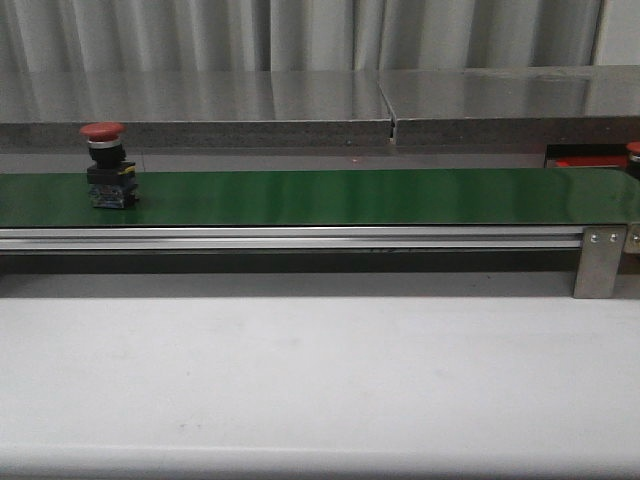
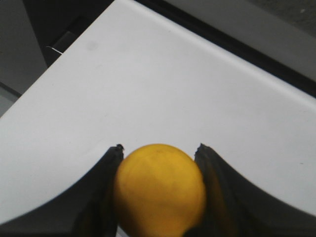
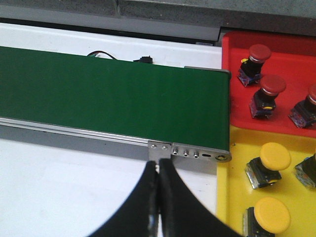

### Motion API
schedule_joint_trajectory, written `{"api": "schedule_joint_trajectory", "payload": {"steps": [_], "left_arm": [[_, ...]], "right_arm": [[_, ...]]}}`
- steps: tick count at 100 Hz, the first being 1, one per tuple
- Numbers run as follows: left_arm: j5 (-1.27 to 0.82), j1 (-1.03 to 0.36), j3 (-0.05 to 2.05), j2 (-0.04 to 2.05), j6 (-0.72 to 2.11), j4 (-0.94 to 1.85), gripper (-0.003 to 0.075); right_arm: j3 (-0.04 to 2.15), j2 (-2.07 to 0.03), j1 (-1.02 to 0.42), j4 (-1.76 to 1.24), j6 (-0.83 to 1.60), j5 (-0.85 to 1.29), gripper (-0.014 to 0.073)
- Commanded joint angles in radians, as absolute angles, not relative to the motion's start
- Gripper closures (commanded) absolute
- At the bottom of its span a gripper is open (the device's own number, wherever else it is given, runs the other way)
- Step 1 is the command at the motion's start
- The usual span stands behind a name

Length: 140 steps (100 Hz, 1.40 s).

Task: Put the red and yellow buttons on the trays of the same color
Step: 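Move the left gripper down to the last yellow push-button and grasp, then set the yellow button on the belt's start and open the left gripper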

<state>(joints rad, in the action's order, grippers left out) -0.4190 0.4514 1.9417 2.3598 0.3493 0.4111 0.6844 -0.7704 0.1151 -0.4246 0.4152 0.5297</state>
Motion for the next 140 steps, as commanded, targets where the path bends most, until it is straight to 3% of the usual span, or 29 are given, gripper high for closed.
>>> {"api": "schedule_joint_trajectory", "payload": {"steps": [1, 13, 35, 69, 104, 140], "left_arm": [[-0.429, 0.452, 1.983, 2.213, 0.349, 0.443, 0.0739], [-0.544, 0.448, 1.983, 2.134, 0.349, 0.458, 0.0739], [-0.576, 0.437, 1.91, 1.992, 0.351, 0.537, 0.0739], [-0.432, 0.277, 1.577, 1.794, 0.392, 0.54, 0.0739], [-0.218, 0.151, 1.329, 1.78, 0.392, 0.54, 0.0739], [-0.205, 0.148, 1.268, 1.795, 0.392, 0.561, 0.0727]], "right_arm": [[0.709, -0.764, 0.116, -0.435, 0.428, 0.462, 0.0661], [0.709, -0.764, 0.116, -0.435, 0.428, 0.462, 0.0661], [0.709, -0.764, 0.116, -0.435, 0.428, 0.462, 0.0661], [0.709, -0.764, 0.116, -0.435, 0.428, 0.462, 0.0661], [0.709, -0.764, 0.116, -0.435, 0.428, 0.462, 0.0661], [0.709, -0.764, 0.116, -0.435, 0.428, 0.462, 0.0661]]}}
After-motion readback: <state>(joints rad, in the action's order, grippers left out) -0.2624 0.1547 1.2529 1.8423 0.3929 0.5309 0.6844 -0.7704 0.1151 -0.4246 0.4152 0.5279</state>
